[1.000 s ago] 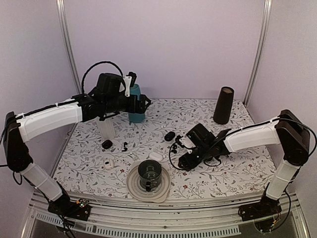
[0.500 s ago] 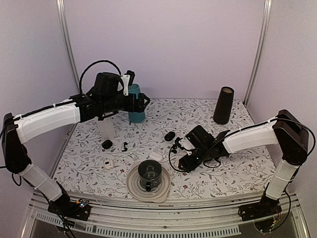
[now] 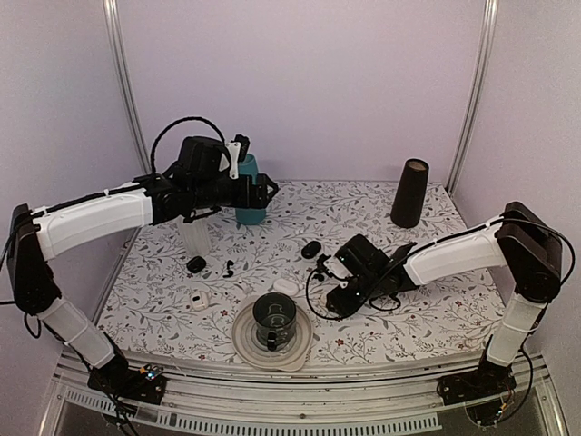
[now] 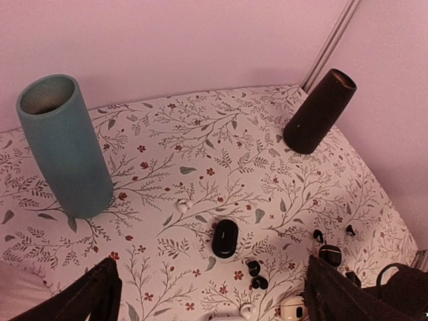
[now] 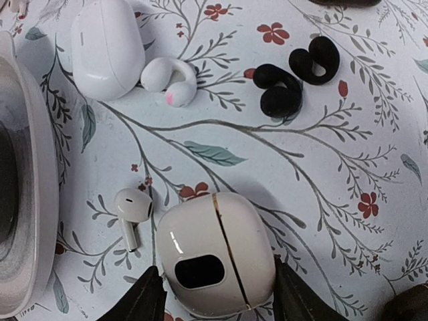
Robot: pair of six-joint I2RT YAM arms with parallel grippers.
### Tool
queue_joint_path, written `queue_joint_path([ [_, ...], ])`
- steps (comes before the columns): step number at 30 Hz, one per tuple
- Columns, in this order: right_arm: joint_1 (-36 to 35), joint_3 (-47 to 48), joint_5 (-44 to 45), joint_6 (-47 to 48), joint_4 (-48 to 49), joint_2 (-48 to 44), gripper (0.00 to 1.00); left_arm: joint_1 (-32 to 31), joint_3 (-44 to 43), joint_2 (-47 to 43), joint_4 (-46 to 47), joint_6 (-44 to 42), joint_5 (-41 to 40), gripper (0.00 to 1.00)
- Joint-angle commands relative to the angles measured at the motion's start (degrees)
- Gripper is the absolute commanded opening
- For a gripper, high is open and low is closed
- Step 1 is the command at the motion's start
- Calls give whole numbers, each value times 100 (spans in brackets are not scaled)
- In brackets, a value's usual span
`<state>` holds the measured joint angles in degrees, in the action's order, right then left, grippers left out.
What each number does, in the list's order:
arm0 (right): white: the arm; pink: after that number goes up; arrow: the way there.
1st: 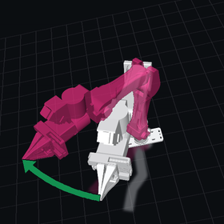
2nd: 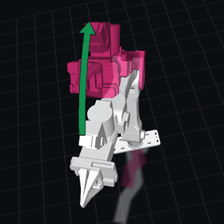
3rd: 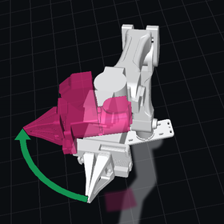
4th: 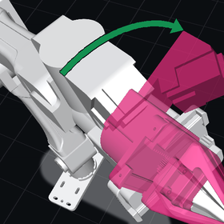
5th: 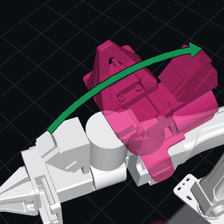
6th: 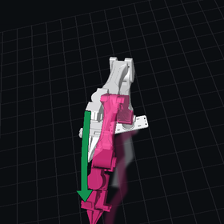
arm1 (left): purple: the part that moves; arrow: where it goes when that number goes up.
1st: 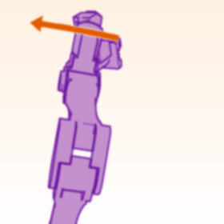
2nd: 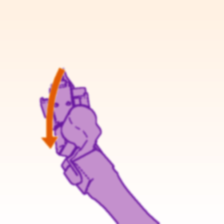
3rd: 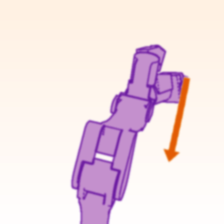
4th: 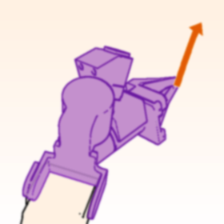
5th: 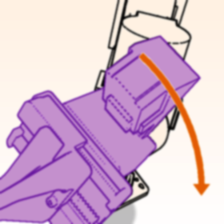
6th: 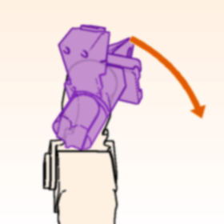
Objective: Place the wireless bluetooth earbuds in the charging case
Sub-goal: Pick up the charging case from the center of the board.
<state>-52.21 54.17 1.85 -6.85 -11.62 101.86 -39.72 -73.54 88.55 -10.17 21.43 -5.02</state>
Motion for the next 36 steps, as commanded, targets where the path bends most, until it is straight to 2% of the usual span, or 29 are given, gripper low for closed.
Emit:
queue_joint_path([
  [1, -32, -59, 250, -61, 278, -6, 52, 123, -64, 173, -35, 407, 389, 96],
  [7, -28, -205, 200, -82, 467, -103, 47, 234, 94, 208, -205, 894, 995, 96],
  [10, -33, -210, 179, 17, 440, -122, 59, 274, 293, 174, -114, 1106, 1318, 96],
  [12, -30, -230, 225, 91, 403, -151, 61, 272, 423, 140, -46, 1215, 1430, 96],
  [18, -28, -285, 418, 193, 439, -129, 57, 281, 656, 22, 101, 1365, 1578, 96],
  [32, -177, -311, 365, 167, 853, 166, 58, 409, 797, 188, 402, 1595, 2195, 96],
  [36, -183, -271, 423, 159, 839, 230, 52, 454, 854, 252, 481, 1638, 2354, 96],
])
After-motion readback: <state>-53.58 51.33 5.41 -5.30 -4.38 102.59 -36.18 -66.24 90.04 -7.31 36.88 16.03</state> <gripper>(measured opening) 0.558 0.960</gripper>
